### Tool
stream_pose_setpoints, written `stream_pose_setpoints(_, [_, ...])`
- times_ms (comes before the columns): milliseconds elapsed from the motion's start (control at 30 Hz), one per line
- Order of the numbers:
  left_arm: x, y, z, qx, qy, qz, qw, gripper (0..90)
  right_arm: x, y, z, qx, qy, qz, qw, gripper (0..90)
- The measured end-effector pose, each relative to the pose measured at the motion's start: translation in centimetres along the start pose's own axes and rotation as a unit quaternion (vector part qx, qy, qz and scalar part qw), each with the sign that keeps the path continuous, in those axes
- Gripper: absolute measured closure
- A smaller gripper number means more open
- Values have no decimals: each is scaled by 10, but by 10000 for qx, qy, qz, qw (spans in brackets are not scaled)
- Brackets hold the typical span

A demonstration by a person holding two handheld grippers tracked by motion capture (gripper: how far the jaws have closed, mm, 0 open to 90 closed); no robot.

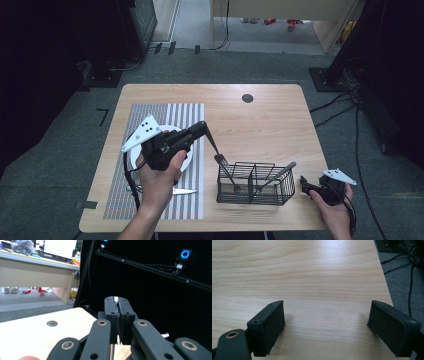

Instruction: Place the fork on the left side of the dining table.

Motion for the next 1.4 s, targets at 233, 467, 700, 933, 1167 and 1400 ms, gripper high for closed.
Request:
stream_pose_setpoints(233, [3,-13,17,118,193,88,9997,891,0,0,0,-1,2,0,10000,138])
stream_pose_setpoints(467, [1,-27,24,118,239,254,9993,891,0,0,0,4,-5,1,10000,138])
stream_pose_setpoints(700, [1,-46,29,192,339,447,9982,892,0,0,0,-3,1,0,10000,138])
stream_pose_setpoints(933, [6,-69,32,327,567,666,9956,891,0,0,0,4,-3,2,10000,138])
stream_pose_setpoints(1167, [11,-98,29,473,747,944,9916,892,0,0,0,4,-3,1,10000,138])
stream_pose_setpoints(1400, [10,-130,18,629,843,1227,9869,892,0,0,0,4,-3,1,10000,138])
Point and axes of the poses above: each handheld gripper's, and its own axes: x roughly backward along the jaws, z roughly out of its top, y roughly to its right, the point moved 5 cm from there along -x, roughly forward along the jaws, and after that the axes turned 5 degrees about -z, right-handed, at the moved point
